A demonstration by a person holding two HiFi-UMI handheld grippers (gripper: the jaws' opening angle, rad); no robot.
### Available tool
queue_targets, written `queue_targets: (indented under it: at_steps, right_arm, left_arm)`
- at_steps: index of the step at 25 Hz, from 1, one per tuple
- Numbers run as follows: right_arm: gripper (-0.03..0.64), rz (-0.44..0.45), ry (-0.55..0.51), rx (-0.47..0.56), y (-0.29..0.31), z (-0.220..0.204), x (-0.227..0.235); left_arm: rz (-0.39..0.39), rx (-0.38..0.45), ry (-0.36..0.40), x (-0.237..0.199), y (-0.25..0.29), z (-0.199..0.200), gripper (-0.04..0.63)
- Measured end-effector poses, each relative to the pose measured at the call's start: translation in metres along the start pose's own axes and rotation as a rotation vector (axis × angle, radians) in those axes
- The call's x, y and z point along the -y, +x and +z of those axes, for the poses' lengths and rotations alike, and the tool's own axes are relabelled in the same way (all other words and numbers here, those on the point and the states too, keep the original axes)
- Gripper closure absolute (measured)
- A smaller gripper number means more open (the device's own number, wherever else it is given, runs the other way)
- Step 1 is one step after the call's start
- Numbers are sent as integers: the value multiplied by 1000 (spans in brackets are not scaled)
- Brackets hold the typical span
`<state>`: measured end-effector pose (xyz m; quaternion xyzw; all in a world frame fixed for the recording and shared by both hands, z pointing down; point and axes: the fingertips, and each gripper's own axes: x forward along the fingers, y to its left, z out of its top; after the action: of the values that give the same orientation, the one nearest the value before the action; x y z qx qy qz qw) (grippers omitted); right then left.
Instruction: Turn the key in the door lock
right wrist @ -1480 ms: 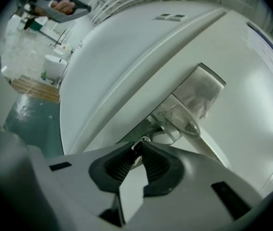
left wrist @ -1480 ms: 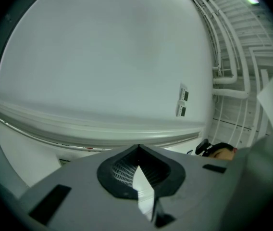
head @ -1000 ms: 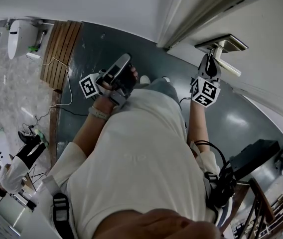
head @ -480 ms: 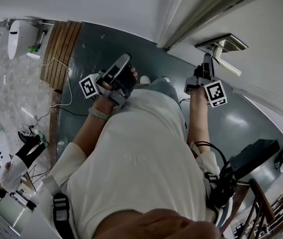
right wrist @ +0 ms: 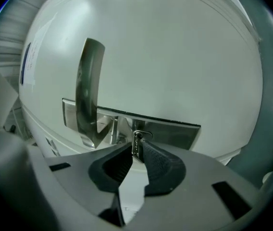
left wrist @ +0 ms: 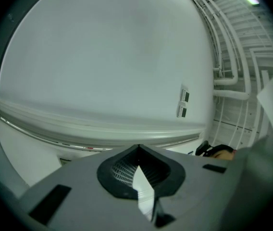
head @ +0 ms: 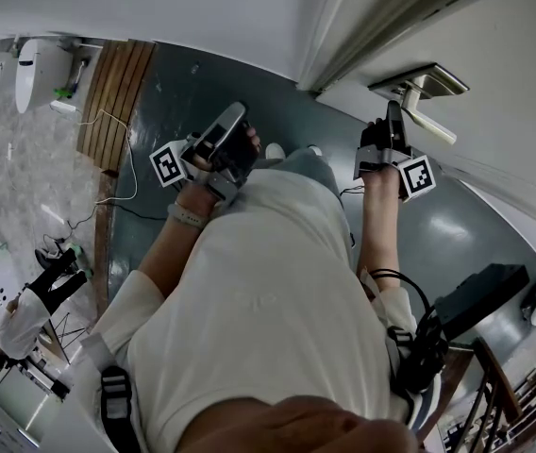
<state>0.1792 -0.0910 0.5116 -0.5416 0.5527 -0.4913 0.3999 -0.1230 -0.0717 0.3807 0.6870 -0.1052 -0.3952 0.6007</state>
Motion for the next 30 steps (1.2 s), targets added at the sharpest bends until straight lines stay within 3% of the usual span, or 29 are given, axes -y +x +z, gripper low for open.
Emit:
queue_targets:
  at_steps: [6,21,27,30]
  right_arm:
    - [549,32,94,5,1,-1,1]
    - [532,61,-33,-48,3,-1,1]
    - [526,77,70,-56,-13,-2,-4]
    - [506,61,71,-69,-31,-6,-8]
  left_arm:
    - [3,-2,-6,-1,1,-1,586]
    - [-2,-8,-6,-4,5,-3,586]
    - [-21,-20,-23,5,7,-16,586]
    - [-28,-25,-49,9,3,-26,586]
